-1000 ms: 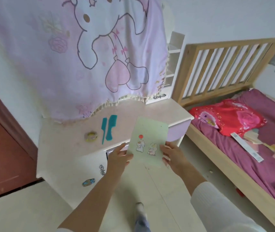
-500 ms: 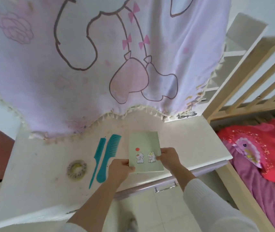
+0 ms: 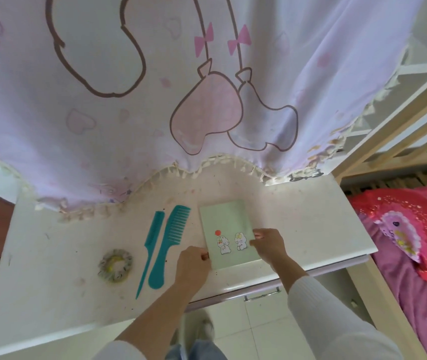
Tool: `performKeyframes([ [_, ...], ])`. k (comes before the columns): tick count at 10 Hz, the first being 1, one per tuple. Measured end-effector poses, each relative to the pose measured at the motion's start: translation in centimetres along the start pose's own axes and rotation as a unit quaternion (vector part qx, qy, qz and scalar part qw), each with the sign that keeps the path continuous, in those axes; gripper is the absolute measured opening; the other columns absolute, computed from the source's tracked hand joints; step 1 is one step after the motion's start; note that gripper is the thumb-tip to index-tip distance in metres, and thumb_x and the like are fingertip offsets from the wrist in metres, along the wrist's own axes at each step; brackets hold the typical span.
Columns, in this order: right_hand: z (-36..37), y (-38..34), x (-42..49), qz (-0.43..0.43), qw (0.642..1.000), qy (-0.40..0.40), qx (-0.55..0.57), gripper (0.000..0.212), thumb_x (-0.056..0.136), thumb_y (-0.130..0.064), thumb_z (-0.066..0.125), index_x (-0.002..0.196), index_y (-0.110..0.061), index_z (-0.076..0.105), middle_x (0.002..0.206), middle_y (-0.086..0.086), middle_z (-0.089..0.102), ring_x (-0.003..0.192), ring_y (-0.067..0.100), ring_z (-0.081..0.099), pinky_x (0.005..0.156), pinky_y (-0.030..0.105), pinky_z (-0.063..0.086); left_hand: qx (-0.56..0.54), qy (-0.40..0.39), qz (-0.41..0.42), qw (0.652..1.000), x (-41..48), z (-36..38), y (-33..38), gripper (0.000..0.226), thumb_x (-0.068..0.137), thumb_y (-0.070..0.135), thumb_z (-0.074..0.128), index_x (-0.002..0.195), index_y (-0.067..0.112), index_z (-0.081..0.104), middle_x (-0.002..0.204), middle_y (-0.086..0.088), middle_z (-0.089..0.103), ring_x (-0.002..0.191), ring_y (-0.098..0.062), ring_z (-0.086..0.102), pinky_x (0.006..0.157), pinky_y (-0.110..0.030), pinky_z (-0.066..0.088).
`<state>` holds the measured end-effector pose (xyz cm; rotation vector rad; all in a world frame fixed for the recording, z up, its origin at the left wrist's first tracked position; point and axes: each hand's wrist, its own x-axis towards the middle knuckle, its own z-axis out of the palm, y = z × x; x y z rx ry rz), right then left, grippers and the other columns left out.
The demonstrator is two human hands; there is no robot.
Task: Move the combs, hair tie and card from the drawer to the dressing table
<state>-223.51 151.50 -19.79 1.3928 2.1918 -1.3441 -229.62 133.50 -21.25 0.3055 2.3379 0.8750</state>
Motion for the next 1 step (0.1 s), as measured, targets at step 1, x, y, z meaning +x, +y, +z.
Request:
performKeyframes([
  [1,-0.63,-1.81,-1.1,-0.024,0.998,0.033,0.041,0.042,0.081,-0.008,0.068,0.121,-0.002,0.061,0.125,0.016,0.064,0.114,0.026,0.059,0.101,0.036,0.041,0.056,0.003,0.03,0.998,-0.67,-0.68,-0.65,0.018,0.091,0.008,0.044,0.089,0.009,0.062,0.088,-0.005,0.06,0.082,-0.02,0.055,0.067,-0.025,0.045],
])
